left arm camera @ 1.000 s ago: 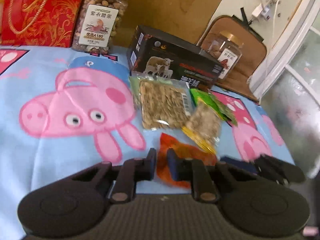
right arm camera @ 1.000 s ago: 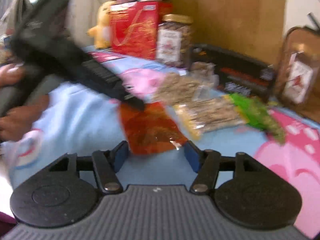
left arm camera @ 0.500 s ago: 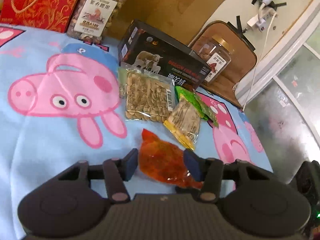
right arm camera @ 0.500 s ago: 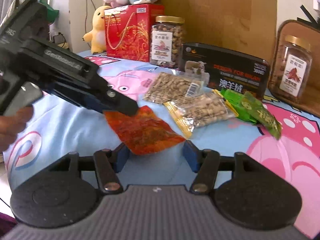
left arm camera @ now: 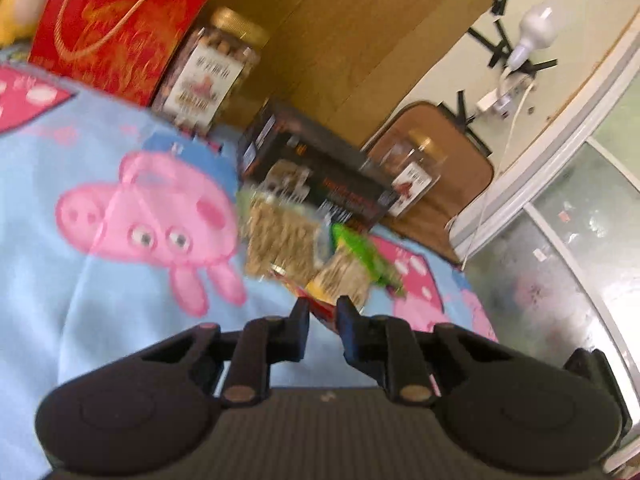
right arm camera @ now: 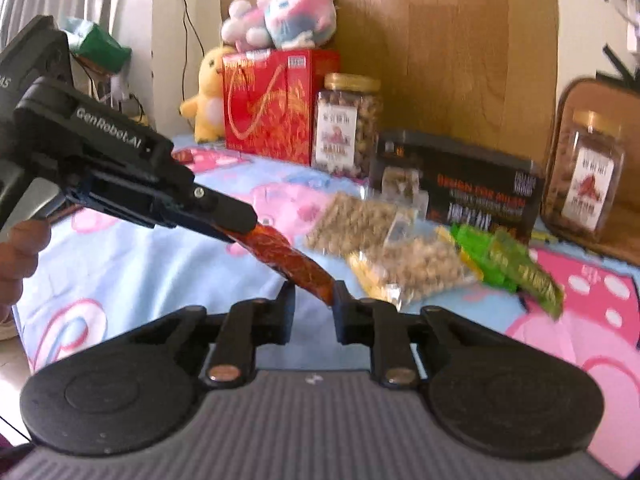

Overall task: Organize snacks
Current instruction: 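Carry the orange bag into the tin and open the left gripper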

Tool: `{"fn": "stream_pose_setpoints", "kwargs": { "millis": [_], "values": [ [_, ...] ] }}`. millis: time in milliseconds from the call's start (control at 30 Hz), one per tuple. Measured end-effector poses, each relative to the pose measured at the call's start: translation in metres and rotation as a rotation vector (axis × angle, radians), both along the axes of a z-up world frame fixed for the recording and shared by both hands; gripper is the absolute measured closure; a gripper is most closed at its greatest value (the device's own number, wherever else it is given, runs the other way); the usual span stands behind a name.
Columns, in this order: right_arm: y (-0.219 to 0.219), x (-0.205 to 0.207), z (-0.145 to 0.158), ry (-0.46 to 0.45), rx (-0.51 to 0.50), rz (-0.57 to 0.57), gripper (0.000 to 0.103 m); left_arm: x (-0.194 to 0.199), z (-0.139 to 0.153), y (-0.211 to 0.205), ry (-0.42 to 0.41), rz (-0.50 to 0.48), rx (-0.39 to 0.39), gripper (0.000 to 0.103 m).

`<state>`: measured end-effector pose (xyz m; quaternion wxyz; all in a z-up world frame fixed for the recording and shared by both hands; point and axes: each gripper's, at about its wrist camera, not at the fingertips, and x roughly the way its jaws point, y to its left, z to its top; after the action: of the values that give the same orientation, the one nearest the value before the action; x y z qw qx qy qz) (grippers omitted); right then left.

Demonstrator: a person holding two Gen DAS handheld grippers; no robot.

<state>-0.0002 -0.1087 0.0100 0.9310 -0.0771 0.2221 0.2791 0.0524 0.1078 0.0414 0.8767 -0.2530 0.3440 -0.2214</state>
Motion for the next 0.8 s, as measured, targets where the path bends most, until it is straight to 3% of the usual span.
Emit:
{"fn": "stream_pose_setpoints", "kwargs": {
  "millis": [200, 400, 667, 800],
  "values": [
    [-0.008, 0.021, 0.026, -0.161, 0.014, -0.052, 0.081, 0.042, 0.040, -0.022, -0.097, -0.043, 0.054, 0.087],
    [-0.025, 0.079, 0.049, -0.294, -0.035, -0.147, 0.081, 0.118, 0.067, -0.062, -0.190, -0.081, 0.098, 0.087],
    [-0.047, 0.179, 0.039, -0.276, -0.133, -0.245, 0.080, 0.225, 0.038, -0.102, -0.109, -0.073, 0.087, 0.086],
    [-0.052, 0.210, 0.024, -0.194, -0.160, -0.290, 0.067, 0.250, 0.016, -0.116, -0.087, -0.031, 0.207, 0.080]
  ]
}}
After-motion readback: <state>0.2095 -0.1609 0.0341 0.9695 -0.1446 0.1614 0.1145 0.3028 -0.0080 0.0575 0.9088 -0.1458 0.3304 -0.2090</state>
